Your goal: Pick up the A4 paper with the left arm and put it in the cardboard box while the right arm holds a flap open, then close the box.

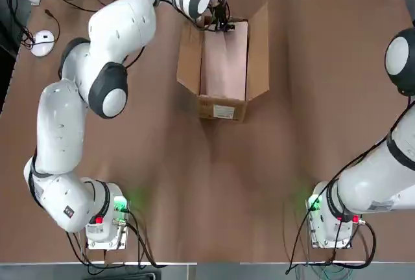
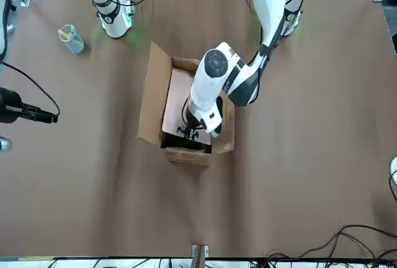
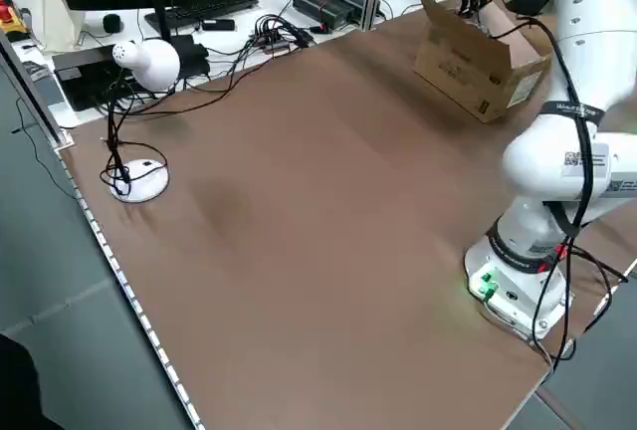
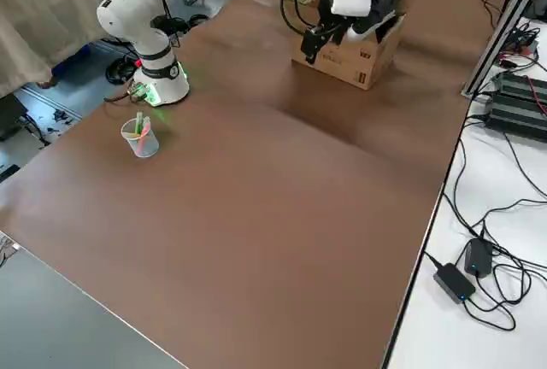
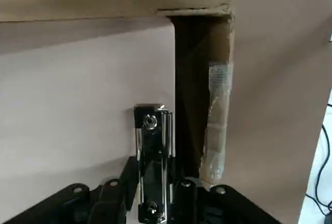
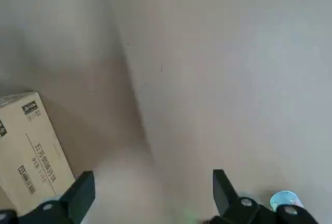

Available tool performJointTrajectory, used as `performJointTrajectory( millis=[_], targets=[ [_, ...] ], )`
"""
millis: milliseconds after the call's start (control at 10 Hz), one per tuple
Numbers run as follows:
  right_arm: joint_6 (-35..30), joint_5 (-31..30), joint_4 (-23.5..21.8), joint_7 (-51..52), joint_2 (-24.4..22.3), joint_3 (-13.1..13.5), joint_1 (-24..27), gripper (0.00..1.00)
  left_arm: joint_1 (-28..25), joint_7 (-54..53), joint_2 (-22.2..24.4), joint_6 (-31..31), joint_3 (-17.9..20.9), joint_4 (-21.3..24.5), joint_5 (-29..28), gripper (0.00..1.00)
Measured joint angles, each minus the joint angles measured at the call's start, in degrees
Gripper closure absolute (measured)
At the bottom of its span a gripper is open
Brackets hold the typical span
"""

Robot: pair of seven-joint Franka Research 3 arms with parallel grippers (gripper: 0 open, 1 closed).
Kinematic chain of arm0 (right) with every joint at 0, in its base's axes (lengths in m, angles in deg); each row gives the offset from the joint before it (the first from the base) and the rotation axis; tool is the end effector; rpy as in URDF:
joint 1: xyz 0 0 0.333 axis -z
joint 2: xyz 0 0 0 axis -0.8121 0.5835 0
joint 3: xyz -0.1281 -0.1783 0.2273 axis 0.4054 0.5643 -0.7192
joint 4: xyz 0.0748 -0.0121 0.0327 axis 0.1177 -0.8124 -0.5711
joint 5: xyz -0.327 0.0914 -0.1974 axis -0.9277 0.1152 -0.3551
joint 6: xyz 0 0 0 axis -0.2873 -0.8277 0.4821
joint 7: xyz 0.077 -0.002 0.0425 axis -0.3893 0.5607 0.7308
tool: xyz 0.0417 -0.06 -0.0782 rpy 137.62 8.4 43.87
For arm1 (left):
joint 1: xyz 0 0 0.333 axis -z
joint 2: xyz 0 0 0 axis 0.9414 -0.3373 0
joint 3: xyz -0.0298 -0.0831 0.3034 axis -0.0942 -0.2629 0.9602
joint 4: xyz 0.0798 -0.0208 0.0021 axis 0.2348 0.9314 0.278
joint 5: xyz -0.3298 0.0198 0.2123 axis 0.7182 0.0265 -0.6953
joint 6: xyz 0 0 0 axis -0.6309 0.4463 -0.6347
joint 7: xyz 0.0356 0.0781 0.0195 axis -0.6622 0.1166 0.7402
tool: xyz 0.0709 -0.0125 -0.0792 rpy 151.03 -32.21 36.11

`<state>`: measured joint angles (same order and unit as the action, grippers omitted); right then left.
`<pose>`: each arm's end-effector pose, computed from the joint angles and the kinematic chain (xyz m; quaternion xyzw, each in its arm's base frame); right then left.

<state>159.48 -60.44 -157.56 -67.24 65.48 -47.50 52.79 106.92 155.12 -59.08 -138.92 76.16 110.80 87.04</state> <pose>0.6397 -0.0362 0.5423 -0.9837 0.1314 0.1145 0.0432 0.5734 -0.5282 0.3738 0.7479 0.6409 -0.0451 0.1670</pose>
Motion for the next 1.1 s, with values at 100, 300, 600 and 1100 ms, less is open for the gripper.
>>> performJointTrajectory(
  millis=[100,300,600,1100],
  targets=[
    [0.0,0.0,-0.65,0.0,0.0,-0.04,0.0,0.0,0.27,-0.01,-0.32,-0.14,0.01,0.0,-0.23,0.69],
    [0.0,0.0,-1.44,0.0,0.01,-0.17,-0.03,0.0,0.64,-0.11,-0.44,-0.2,0.01,-0.03,-1.2,0.45],
    [-0.31,0.05,-3.28,-0.03,0.05,-1.13,-1.22,0.03,0.71,-0.6,-0.44,-0.2,0.08,-0.12,-1.4,0.05],
    [-2.35,0.09,-6.91,-5.29,0.2,-3.41,-5.09,0.53,-0.35,-5.78,9.53,14.08,0.37,-2.37,-1.62,0.07]
  ],
)
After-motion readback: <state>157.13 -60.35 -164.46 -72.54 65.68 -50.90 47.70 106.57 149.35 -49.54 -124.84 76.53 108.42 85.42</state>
